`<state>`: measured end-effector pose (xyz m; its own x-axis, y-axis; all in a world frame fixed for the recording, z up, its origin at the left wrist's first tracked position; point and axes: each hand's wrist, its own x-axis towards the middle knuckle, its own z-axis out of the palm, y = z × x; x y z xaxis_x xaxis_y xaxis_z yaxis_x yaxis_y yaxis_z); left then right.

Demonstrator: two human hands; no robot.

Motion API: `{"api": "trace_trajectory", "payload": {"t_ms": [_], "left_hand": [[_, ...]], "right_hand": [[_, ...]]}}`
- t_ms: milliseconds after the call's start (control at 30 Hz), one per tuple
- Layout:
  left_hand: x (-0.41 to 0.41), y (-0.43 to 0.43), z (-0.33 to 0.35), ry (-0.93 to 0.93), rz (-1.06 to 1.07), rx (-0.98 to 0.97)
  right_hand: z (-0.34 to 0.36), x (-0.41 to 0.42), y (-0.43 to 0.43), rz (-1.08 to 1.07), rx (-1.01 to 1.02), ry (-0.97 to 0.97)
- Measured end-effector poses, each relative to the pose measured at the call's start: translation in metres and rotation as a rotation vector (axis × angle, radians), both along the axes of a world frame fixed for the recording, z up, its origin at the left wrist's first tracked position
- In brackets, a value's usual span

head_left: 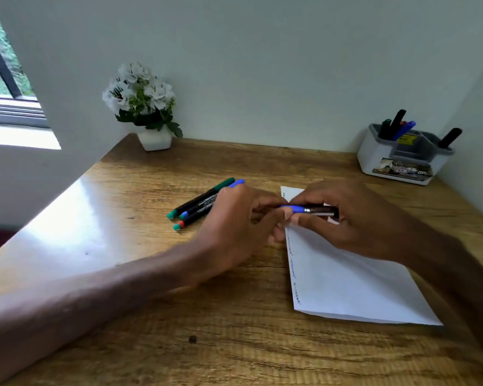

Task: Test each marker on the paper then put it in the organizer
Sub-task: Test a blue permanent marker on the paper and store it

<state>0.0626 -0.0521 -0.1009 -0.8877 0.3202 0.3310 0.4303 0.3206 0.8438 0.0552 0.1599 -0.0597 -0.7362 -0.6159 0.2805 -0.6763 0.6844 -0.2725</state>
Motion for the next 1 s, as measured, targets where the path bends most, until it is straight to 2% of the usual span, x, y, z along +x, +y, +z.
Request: {"api": "trace_trajectory", "payload": {"t_ms": [167, 267, 467, 700, 867, 1000], "left_hand": [[0.01, -0.002, 0.002, 0.343, 0.027, -0.196], [0.009, -0.004, -0.001, 0.363, 0.021, -0.194], [0.007, -0.009, 0.001, 0.367, 0.08, -0.13], [0.006, -0.005, 0.002, 0.376, 0.049, -0.306], [0.0, -0.007, 0.0, 0.433, 0.037, -0.337], [-0.003, -0.011, 0.0, 0.414, 0.068, -0.383]], "right_hand": [[-0.002, 0.006, -0.002, -0.028, 0.034, 0.154], [-0.005, 0.006, -0.005, -0.053, 0.08, 0.222], [-0.004, 0.008, -0.007, -0.082, 0.032, 0.357], [-0.002, 0.007, -0.006, -0.055, 0.002, 0.203], [-0.002, 0.004, -0.006, -0.1, 0.006, 0.17], [0.001, 0.011, -0.003, -0.186, -0.079, -0.015]]}}
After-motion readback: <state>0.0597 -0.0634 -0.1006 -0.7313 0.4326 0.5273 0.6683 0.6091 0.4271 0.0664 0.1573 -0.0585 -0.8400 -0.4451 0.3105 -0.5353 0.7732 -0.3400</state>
